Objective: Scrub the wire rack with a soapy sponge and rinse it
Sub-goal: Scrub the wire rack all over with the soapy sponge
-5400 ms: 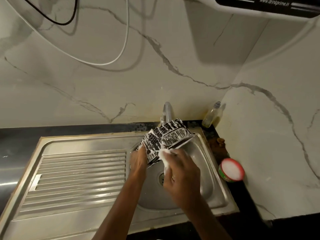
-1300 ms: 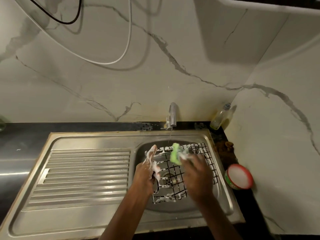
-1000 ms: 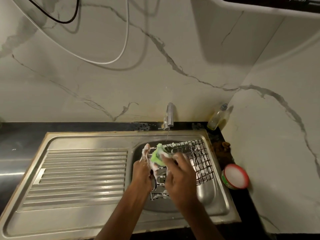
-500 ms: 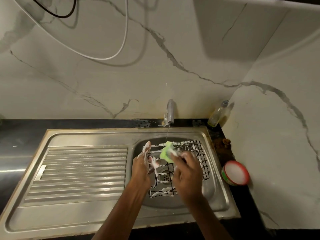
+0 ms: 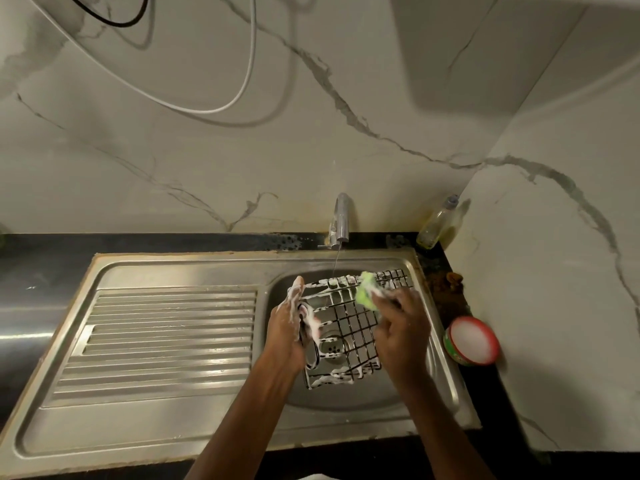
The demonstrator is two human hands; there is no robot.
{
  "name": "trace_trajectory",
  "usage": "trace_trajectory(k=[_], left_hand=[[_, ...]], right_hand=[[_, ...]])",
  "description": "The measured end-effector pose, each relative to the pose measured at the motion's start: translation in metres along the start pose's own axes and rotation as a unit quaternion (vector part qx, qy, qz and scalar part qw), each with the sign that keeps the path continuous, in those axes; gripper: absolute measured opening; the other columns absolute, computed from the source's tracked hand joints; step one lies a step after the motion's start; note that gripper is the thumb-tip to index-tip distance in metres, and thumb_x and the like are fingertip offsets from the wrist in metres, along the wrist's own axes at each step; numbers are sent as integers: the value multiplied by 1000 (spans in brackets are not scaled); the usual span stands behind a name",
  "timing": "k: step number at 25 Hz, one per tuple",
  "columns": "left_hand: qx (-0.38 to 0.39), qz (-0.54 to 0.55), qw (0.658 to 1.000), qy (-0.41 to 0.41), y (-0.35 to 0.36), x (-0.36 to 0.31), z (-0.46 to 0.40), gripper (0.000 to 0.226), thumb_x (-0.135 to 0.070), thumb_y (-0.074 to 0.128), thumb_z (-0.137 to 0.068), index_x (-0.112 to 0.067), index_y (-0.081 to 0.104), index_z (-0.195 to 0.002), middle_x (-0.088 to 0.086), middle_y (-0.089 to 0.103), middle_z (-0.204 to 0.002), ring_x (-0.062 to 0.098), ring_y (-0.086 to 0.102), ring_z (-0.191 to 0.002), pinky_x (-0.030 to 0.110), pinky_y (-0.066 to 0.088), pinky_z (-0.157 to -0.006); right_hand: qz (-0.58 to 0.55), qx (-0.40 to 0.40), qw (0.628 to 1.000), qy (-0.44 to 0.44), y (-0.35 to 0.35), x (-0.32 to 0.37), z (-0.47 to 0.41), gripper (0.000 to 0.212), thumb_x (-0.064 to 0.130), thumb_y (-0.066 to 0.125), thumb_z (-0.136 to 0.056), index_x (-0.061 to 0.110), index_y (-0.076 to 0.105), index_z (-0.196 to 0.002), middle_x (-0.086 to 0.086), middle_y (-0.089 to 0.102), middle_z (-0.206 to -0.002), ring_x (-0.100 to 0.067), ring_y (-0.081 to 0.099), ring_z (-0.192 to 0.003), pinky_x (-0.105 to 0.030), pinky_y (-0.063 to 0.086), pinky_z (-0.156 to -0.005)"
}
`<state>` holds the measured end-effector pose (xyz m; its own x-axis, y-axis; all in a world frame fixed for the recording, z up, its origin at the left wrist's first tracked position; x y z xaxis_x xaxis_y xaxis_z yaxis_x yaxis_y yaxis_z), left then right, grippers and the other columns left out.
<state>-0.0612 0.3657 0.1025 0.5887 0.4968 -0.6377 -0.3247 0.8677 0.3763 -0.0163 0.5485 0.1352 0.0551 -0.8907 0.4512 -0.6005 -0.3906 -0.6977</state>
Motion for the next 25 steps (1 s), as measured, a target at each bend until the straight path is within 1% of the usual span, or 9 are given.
trace_trajectory(k=[3, 7, 9, 11, 12, 16, 19, 22, 25], left_hand=[[-15, 4, 1000, 5, -2, 1, -1, 22, -27, 53, -106, -19, 72, -98, 6, 61, -81, 17, 53, -64, 27, 51, -56], [17, 9, 1000, 19, 3, -2, -3, 29, -25, 58, -103, -21, 81, -85, 14, 70, -87, 34, 64, -85, 43, 54, -84], [4, 6, 1000, 8, -1, -2, -4, 25, -29, 56, -104, -22, 79, -98, 17, 60, -85, 33, 56, -74, 35, 52, -71], [-4, 12, 1000, 4, -6, 0, -7, 24, -31, 53, -105, -18, 69, -118, 10, 54, -77, 22, 48, -63, 27, 49, -52], [-9, 19, 1000, 2, -7, 1, -9, 24, -30, 52, -106, -19, 70, -117, 9, 55, -75, 20, 47, -59, 24, 49, -45], [-12, 19, 1000, -11, -9, 6, -16, 27, -28, 49, -107, -20, 72, -120, 10, 63, -92, 20, 57, -70, 24, 54, -57], [-36, 34, 999, -23, -11, 7, -13, 30, -29, 44, -109, -23, 73, -109, 1, 63, -75, 12, 59, -53, 18, 51, -42], [-36, 42, 998, -26, -11, 8, -12, 31, -29, 51, -107, -17, 70, -87, 1, 59, -71, 11, 56, -54, 19, 48, -42], [-24, 67, 997, -27, -9, 7, -18, 26, -35, 63, -100, -14, 75, -97, 14, 72, -86, 21, 71, -63, 27, 56, -53]], right_hand=[[-26, -17, 998, 59, 4, 10, 4, 38, -12, 59, -77, 5, 73, -108, -11, 66, -99, -25, 62, -90, -32, 58, -61], [-79, 44, 991, -100, 1, 56, 26, 43, -6, 50, -77, 12, 75, -107, -2, 67, -96, -19, 59, -88, -22, 50, -62], [-69, 13, 997, -33, 2, 13, 13, 46, -14, 52, -75, 11, 75, -105, 2, 65, -96, -19, 60, -87, -18, 50, -61], [-49, -17, 997, 60, 2, -14, 3, 41, -14, 55, -75, 9, 75, -101, 0, 66, -94, -20, 62, -84, -26, 56, -57], [-60, -25, 996, 69, 3, -6, 5, 39, -14, 55, -75, 9, 75, -100, 0, 66, -95, -19, 62, -84, -29, 57, -55], [-121, 13, 991, -51, -1, 52, 27, 39, -12, 59, -76, 11, 76, -103, 0, 69, -94, -18, 61, -84, -22, 53, -55], [-60, -10, 998, 28, -1, -2, 12, 33, -14, 64, -76, 10, 76, -96, -4, 72, -92, -20, 67, -83, -25, 57, -56], [-46, -21, 991, 120, 3, -4, 8, 39, -12, 69, -76, 15, 73, -104, -4, 73, -93, -20, 69, -78, -26, 56, -55], [-125, 36, 991, 13, 4, 65, 25, 38, -10, 66, -78, 13, 75, -106, 0, 70, -98, -14, 64, -86, -21, 56, -61]])
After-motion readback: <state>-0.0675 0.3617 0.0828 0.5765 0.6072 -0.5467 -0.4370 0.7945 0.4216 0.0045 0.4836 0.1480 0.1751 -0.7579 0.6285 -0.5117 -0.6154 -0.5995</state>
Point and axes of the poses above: each hand's wrist, its own z-axis away from the middle knuckle, its own y-axis out of the palm, x = y × z, the point moved 5 cm from there along -z, towards the middle knuckle
